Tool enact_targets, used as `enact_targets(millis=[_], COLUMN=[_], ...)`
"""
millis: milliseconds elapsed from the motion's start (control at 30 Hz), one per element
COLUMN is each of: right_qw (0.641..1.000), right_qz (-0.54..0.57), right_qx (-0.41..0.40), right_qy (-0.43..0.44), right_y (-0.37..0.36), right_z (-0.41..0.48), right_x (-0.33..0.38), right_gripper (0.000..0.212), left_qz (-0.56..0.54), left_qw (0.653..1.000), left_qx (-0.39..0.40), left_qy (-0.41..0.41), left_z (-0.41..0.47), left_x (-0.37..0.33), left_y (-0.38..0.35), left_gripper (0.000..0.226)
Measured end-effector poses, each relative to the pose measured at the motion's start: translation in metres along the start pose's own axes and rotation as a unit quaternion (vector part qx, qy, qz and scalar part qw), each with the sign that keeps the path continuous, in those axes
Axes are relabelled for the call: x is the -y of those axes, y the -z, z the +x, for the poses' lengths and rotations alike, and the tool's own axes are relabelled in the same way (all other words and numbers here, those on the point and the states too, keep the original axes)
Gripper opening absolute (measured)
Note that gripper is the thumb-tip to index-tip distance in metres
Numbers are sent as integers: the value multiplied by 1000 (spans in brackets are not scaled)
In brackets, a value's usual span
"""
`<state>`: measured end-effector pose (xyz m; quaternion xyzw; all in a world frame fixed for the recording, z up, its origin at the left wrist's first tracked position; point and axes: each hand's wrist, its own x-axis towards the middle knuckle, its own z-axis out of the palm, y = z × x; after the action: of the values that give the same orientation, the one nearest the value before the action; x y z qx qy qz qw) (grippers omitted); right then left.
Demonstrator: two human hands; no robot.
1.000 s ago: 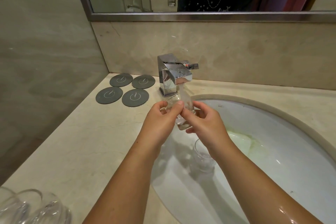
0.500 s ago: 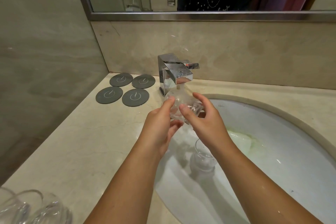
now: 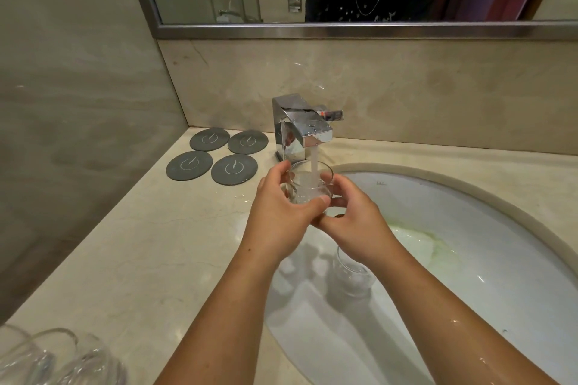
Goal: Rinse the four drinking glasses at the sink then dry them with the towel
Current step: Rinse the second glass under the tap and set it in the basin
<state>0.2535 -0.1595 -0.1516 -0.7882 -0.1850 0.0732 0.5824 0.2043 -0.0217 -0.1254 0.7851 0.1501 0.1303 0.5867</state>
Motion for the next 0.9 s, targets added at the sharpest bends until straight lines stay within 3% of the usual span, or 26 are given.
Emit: enact_targets(millis=[133,200,300,467,633,767,833,900], right_qw=[996,988,967,949,979,997,999,998], right_qz=[86,146,239,294,178,18,-27,-35], right_qx=[9,20,47,75,57,-67,-35,60], right_qy=[-23,-43,-69,-80,-84,-35,11,11], right_y=[1,3,4,6,13,21,29,36], right_z=[0,-1,0,0,0,2,5,10], right_x=[-1,2,1,3,16,26,30,35], right_gripper=[39,31,41,47,48,67,48,29], left_qz=[-17,-57,-178,-263,-297,-296,-271,-239], left_qw=[998,991,958,939,936,942,953,966], left_qx=[28,51,97,79,46,3,-6,-18], left_qy=[47,107,201,207,184,159,133,100], left_z=[-1,-1,-1,-3,-4,-2,-2,-1], left_x=[-5,-8,-8,-10,-11,-11,-11,-10], left_y=[6,8,8,7,5,4,4,4], left_gripper=[100,86,50,40,43,54,51,47])
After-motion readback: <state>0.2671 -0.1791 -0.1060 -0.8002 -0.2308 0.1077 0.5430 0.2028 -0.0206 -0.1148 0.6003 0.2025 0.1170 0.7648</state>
